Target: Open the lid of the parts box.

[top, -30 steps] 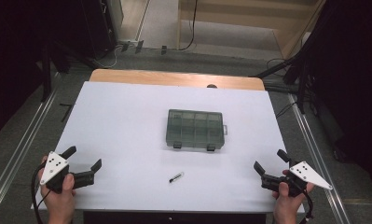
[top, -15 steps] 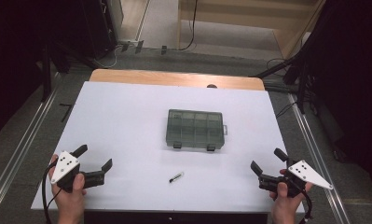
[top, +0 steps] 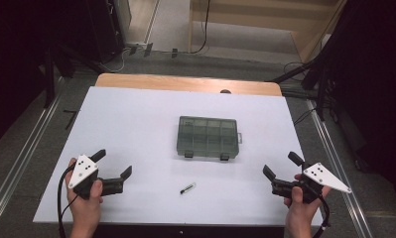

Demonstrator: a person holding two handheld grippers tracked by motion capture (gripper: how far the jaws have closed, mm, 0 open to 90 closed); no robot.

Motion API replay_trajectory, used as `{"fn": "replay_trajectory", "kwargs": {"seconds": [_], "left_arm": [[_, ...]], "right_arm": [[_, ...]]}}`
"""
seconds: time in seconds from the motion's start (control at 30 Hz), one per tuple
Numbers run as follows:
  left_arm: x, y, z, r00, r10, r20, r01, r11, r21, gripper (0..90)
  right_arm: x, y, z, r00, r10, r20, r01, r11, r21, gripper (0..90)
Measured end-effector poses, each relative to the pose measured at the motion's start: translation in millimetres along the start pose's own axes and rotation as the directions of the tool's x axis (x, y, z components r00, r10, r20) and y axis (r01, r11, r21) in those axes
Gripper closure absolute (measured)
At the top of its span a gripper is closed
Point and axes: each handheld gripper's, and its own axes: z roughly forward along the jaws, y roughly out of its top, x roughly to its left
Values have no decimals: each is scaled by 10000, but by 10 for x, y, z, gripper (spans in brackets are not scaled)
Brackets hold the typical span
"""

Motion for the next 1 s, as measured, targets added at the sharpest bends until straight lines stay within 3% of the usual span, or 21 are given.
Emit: {"fn": "replay_trajectory", "kwargs": {"seconds": [0.3, 0.7, 0.9, 1.0], "left_arm": [[-111, 148, 185, 9991, -26, 426, 25, 10000, 4, 0], [-238, 277, 430, 9951, 69, 990, -67, 10000, -22, 0], [-291, 311, 548, 9918, 32, 1275, -38, 10000, 44, 0], [-316, 328, 602, 9891, -82, 1468, 87, 10000, -29, 0]], "right_arm": [[78, 204, 182, 9997, -67, -239, 70, 9999, 140, 0], [129, 247, 370, 9992, -212, -352, 224, 9992, 343, 0], [163, 269, 465, 9968, -232, -761, 268, 9986, 457, 0], [178, 296, 528, 9962, -199, -849, 242, 9984, 506, 51]]}}
